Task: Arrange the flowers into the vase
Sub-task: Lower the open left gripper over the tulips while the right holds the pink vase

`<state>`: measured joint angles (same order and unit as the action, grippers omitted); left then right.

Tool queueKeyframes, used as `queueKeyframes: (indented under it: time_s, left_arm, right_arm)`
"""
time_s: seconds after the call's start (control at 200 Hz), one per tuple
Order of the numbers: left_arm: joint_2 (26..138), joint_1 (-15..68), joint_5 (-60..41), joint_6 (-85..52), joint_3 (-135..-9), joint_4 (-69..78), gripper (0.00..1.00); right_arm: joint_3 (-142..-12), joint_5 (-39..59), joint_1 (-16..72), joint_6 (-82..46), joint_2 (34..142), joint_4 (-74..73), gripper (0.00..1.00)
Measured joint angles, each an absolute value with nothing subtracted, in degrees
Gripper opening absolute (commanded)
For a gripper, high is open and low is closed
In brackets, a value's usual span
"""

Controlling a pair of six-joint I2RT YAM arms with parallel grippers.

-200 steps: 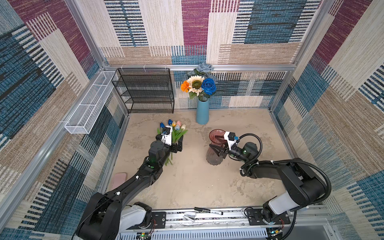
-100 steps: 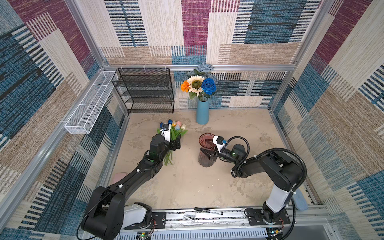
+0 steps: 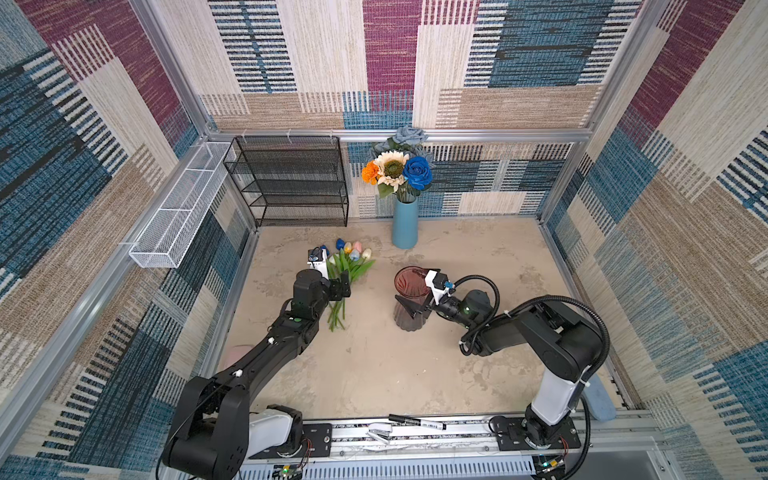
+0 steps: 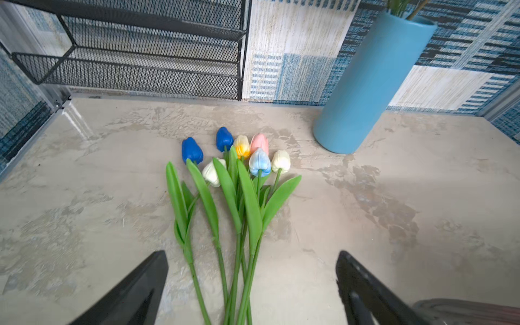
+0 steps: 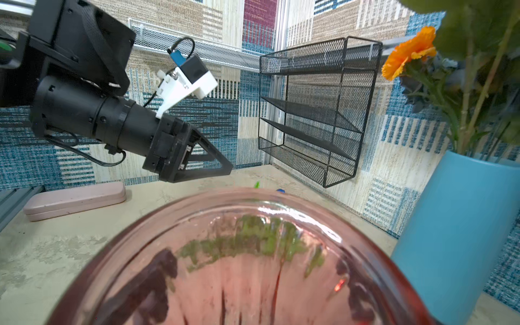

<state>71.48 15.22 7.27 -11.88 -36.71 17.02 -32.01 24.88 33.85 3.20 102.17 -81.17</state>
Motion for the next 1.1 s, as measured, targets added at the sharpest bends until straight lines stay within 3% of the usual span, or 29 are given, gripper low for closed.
queueKeyframes:
  time_s: [0.135, 0.22, 0.461, 0.521, 0.671, 0.927, 1.097]
  left_arm:
    - [72.47, 11.81, 7.09, -13.87, -40.03, 11.77, 0.96]
    - [74.78, 8.93, 5.78, -15.03, -43.35, 7.60, 0.82]
    - [82.78, 3.97, 2.35, -16.40, -48.58, -1.80, 0.71]
    - [83.88, 3.88, 1.45, -16.51, -48.80, -2.35, 0.70]
    - [84.36, 3.86, -0.47, -16.73, -48.86, -2.31, 0.70]
    - [82.50, 3.77, -0.36, -16.71, -48.60, -2.28, 0.71]
    - [81.52, 3.77, -0.12, -16.69, -47.97, -2.02, 0.71]
  right_arm:
    - [-28.86, 23.29, 33.89, 2.92, 97.34, -79.00, 1.00]
    - [-26.24, 22.04, 33.89, 2.59, 93.03, -77.06, 1.00]
    - [-22.76, 18.90, 33.95, 2.72, 80.64, -72.07, 1.00]
    - [-22.50, 18.87, 33.95, 3.40, 79.61, -71.92, 0.95]
    - [-21.98, 18.92, 33.91, 5.28, 80.77, -70.74, 0.80]
    - [-23.33, 20.88, 34.00, 4.36, 85.82, -70.74, 0.71]
    - [-27.55, 22.57, 33.98, 3.86, 93.34, -74.17, 0.71]
